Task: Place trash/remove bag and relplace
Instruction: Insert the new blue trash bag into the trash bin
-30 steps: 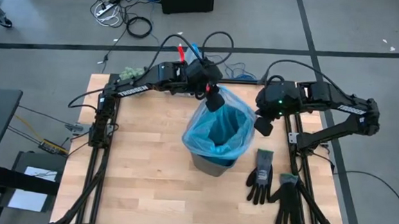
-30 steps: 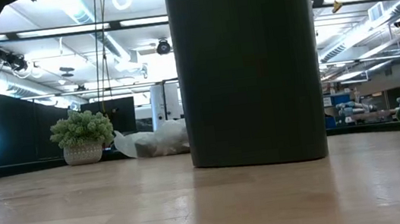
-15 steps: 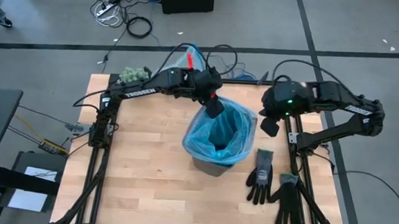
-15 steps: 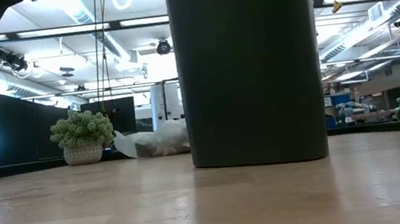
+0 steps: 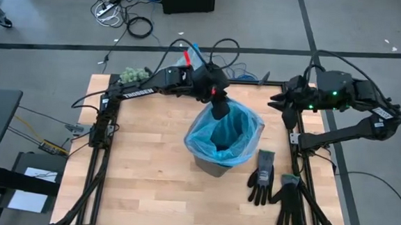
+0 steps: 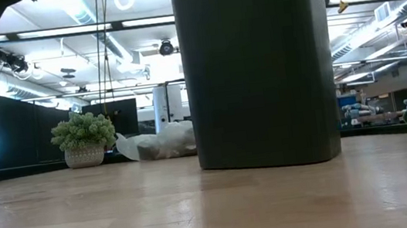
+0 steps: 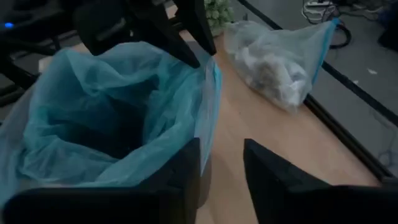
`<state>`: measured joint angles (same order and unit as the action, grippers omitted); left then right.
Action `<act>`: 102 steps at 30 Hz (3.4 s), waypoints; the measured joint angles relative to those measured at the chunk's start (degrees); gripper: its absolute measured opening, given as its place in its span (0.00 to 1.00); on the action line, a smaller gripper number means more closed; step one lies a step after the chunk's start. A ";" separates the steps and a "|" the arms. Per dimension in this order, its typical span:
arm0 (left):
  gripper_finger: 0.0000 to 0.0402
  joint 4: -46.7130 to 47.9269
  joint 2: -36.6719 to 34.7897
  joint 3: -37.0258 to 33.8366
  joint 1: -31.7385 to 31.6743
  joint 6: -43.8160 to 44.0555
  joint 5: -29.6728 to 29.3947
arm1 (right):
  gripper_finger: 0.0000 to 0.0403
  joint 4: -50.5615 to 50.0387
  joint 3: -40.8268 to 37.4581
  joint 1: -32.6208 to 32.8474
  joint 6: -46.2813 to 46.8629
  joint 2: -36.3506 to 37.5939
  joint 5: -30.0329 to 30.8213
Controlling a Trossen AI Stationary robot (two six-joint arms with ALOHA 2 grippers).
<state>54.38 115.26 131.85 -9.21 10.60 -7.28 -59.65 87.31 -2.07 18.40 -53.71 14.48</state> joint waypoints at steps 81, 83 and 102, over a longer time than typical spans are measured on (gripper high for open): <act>0.03 29.19 -0.68 2.56 37.35 -11.64 -29.25 | 0.43 25.45 -9.62 33.71 -40.23 -14.20 2.38; 0.02 28.66 -0.68 2.56 37.49 -11.50 -29.19 | 0.46 27.35 -9.62 33.81 -41.69 -14.41 4.15; 0.02 26.10 -0.70 0.06 37.73 -11.92 -26.28 | 0.34 26.94 -9.62 31.56 -42.45 -14.77 5.32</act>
<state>80.48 114.56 131.91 28.51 -1.32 -33.56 -32.71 77.69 29.50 -24.05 -68.48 19.79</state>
